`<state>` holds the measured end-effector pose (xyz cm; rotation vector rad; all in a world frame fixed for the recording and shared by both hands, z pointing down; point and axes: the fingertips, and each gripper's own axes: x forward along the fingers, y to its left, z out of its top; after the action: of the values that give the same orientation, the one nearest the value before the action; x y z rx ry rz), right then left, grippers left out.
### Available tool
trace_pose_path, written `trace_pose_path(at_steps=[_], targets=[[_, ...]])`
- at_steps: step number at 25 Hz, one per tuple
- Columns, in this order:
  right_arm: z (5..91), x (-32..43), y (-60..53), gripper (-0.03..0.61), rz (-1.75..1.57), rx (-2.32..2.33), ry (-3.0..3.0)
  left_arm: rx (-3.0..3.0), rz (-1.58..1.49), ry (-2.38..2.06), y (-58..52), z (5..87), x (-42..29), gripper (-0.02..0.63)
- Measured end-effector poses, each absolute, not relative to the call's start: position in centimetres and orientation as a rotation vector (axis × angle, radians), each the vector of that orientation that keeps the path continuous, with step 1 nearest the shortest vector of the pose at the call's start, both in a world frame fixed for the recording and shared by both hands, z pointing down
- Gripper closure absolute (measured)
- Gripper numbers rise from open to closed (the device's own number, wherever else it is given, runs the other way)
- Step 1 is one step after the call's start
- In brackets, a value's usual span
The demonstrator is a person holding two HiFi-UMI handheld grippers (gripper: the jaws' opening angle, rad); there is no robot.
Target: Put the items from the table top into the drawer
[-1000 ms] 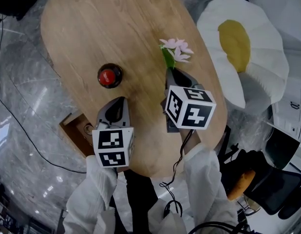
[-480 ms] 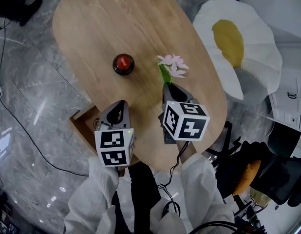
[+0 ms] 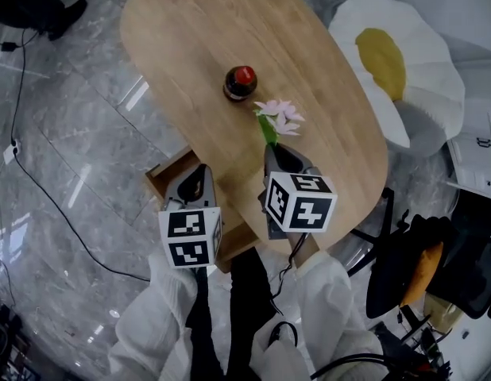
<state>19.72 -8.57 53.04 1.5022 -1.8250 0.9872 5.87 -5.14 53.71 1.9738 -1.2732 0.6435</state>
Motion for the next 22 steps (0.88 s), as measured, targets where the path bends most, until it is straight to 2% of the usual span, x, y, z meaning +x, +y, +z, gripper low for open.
trace_pose_path(at_steps=[13, 22], targets=[[53.8, 8.5, -4.7, 0.506, 0.974, 1.346, -1.905, 1.867, 0.626, -1.373, -0.6, 54.5, -4.0, 0.620], [55.3, 4.1, -1.8, 0.506, 0.970, 1.253, -1.916, 1.805, 0.600, -1.385, 2.4, 56.0, -7.0, 0.620]])
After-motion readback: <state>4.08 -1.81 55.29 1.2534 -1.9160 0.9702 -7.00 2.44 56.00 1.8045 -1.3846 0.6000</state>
